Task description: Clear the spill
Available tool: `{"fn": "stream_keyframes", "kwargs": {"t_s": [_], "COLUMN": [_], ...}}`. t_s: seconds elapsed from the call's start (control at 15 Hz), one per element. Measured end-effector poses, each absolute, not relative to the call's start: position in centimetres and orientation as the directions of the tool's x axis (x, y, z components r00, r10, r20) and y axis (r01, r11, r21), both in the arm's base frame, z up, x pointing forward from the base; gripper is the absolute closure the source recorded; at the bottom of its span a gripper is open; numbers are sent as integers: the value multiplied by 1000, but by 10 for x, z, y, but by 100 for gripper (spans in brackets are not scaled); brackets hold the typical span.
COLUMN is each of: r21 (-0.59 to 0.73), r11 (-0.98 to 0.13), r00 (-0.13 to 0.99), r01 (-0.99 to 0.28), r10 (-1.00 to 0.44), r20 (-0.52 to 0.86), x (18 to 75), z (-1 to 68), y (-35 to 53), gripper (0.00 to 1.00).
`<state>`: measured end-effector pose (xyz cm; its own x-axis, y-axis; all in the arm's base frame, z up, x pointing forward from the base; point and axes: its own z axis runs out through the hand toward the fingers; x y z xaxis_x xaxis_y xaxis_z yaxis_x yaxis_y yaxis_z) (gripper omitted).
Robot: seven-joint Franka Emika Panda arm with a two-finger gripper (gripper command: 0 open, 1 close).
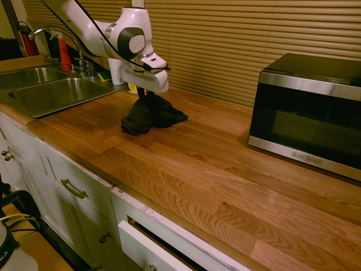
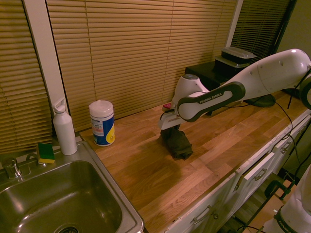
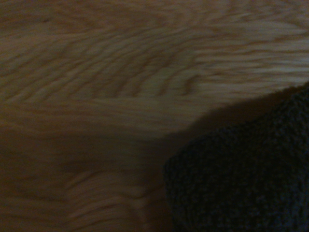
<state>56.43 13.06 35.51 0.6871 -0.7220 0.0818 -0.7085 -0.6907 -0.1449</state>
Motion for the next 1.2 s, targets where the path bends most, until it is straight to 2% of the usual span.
{"fn": "stream_keyframes", "kwargs": {"t_s": [0.47,0.87,0.93,1.2], "r21": [-91,-88,-86,-72], "r11": [-777,-796,-797,-800], "r00": [768,787,789,792], "r01": [-623,-599,-597,-595], "r10": [-629,-606,-604,-600], "r20": [117,115,117,116], "x": [526,530,530,532], "z": [345,340,339,338], "y": [271,327,335,346], "gripper": [100,100,0,0]}}
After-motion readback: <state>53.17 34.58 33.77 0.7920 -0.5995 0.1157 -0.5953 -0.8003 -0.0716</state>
